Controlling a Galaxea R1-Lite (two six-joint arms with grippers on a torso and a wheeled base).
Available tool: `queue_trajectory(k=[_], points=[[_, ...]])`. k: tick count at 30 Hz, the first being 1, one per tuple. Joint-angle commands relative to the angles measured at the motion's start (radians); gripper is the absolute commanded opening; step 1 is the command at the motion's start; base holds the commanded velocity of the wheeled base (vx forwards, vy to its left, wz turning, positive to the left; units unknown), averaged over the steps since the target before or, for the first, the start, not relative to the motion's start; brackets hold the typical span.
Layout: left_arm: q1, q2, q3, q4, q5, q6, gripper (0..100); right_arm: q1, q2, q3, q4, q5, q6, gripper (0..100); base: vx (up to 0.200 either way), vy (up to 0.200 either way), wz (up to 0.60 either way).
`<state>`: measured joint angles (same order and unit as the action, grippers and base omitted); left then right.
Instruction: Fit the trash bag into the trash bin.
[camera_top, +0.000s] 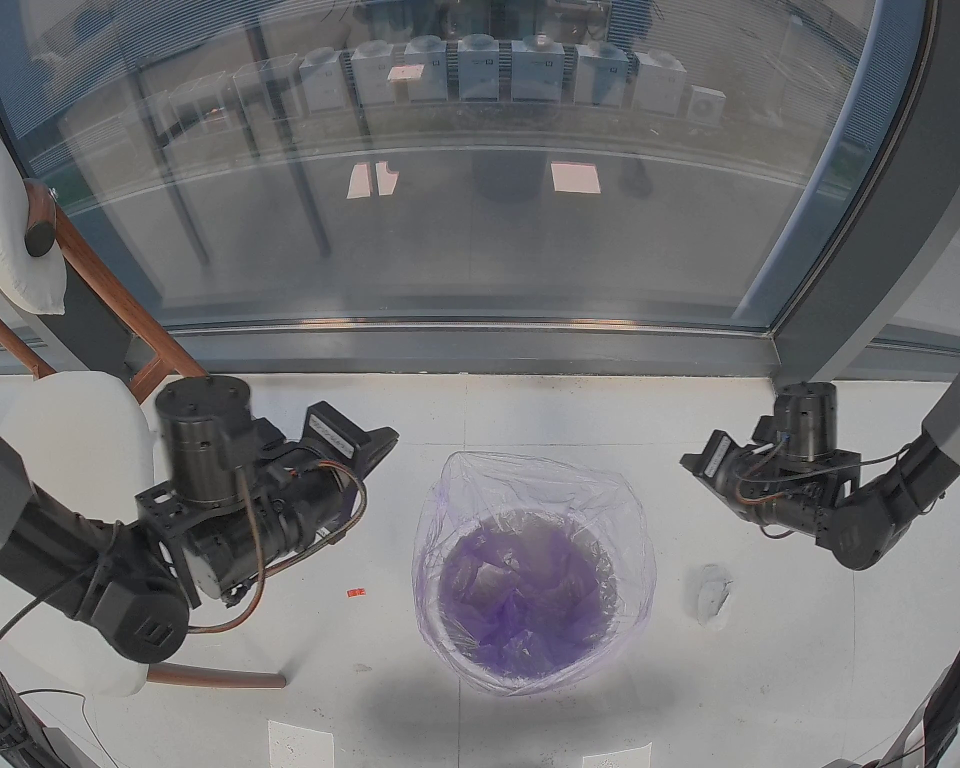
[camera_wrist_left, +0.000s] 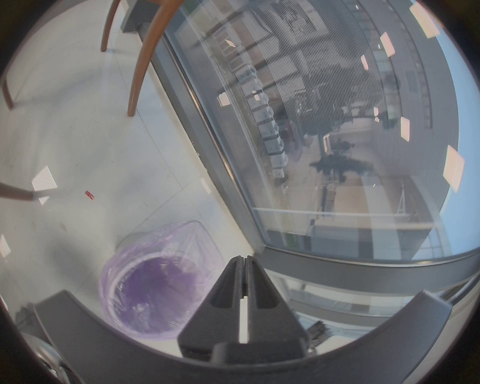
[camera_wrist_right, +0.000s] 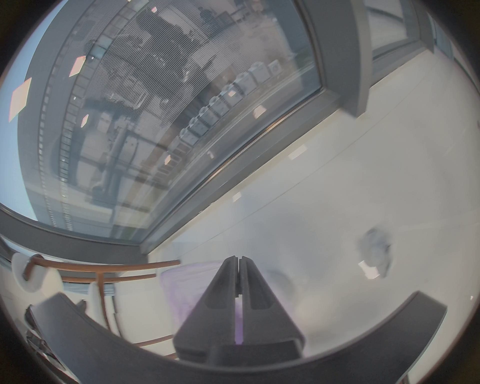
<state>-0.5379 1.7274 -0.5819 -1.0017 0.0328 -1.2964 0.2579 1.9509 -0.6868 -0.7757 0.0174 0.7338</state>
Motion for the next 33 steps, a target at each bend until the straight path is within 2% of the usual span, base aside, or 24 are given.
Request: queue_trajectory(k=[1,5,6,9,14,19,22,27,33], points=[[0.001,-0.108,0.151,-0.147,-0.005,-0.06,0,-0.192,0.039,0.085,-0.007,0.006,-0.143,0,0.0,0.0,0.0],[0.01,-0.104,0.209,-0.259,-0.034,-0.073,0,-0.25,0.111,0.073,-0.013,0.033,-0.191,0,0.0,-0.15,0.0],[0.027,-0.104,0.224,-0.293,-0.062,-0.092,0,-0.259,0.128,0.067,-0.013,0.053,-0.202,100,-0.2,-0.2,0.0],[0.055,-0.108,0.252,-0.354,-0.116,-0.147,0,-0.264,0.166,0.038,-0.013,0.072,-0.237,100,-0.2,-0.2,0.0],[0.061,-0.112,0.277,-0.377,-0.119,-0.142,0,-0.238,0.227,-0.057,0.004,0.056,-0.24,100,-0.16,-0.16,0.0],[0.067,-0.126,0.283,-0.377,-0.114,-0.109,0,-0.201,0.341,-0.16,0.115,-0.039,-0.267,100,0.0,0.0,0.0],[0.076,-0.137,0.286,-0.377,-0.119,-0.121,0,-0.189,0.382,-0.2,0.19,-0.053,-0.271,100,0.0,0.0,0.0],[0.118,-0.135,0.271,-0.379,-0.122,-0.141,0,-0.186,0.43,-0.257,0.205,-0.077,-0.275,100,0.0,0.0,0.0],[0.139,-0.167,0.292,-0.489,-0.14,-0.337,0,-0.15,0.456,-0.272,0.204,-0.083,-0.275,100,0.0,0.0,0.0]])
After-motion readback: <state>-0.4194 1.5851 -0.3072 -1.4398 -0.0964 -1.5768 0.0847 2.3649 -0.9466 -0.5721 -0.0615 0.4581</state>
